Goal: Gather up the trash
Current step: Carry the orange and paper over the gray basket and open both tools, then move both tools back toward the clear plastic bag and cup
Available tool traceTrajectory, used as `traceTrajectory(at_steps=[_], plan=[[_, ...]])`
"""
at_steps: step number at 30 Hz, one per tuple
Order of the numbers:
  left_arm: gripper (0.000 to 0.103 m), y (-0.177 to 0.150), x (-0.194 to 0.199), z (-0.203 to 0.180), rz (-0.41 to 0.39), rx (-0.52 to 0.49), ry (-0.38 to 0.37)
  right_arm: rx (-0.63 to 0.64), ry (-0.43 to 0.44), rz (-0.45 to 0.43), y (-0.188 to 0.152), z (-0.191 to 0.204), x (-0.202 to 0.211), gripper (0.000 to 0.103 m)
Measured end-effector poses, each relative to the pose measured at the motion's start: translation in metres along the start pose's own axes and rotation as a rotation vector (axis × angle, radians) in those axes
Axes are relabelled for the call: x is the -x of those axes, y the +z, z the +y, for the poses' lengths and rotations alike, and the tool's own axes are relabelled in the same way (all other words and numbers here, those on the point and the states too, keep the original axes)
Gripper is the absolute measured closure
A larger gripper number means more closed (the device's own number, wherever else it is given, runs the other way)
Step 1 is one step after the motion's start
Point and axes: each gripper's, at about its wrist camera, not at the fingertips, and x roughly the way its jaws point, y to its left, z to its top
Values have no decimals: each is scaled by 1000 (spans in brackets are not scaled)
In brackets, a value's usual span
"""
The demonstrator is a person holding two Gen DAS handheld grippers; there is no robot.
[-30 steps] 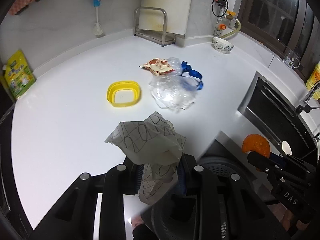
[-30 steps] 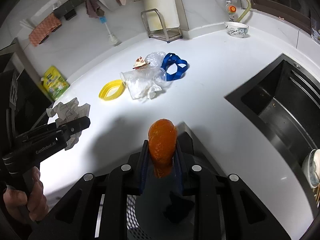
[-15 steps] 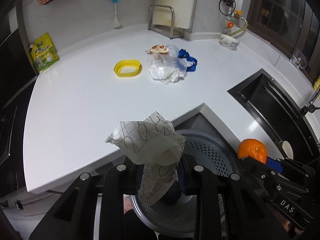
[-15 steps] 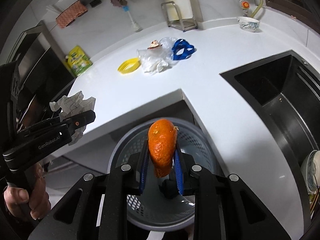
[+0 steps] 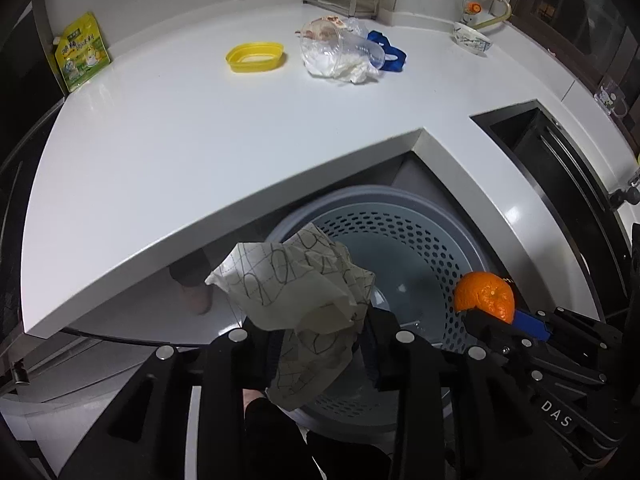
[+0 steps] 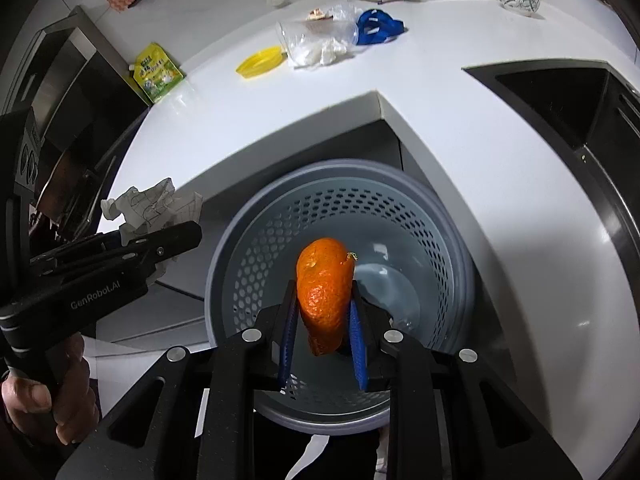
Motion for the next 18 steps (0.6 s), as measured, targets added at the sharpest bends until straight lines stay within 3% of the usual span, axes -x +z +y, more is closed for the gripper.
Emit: traceTrajectory(at_steps=[4,6,18], plan=[[45,-3,2,0,-5,-2,6,-12,1,10,-2,-3,-1,75],[40,-4,5,1,-15,2,4,-16,4,-3,-2,-4,3,55],[36,-6,20,8,-37,20,32,8,-12,-35,0,1,17,53]])
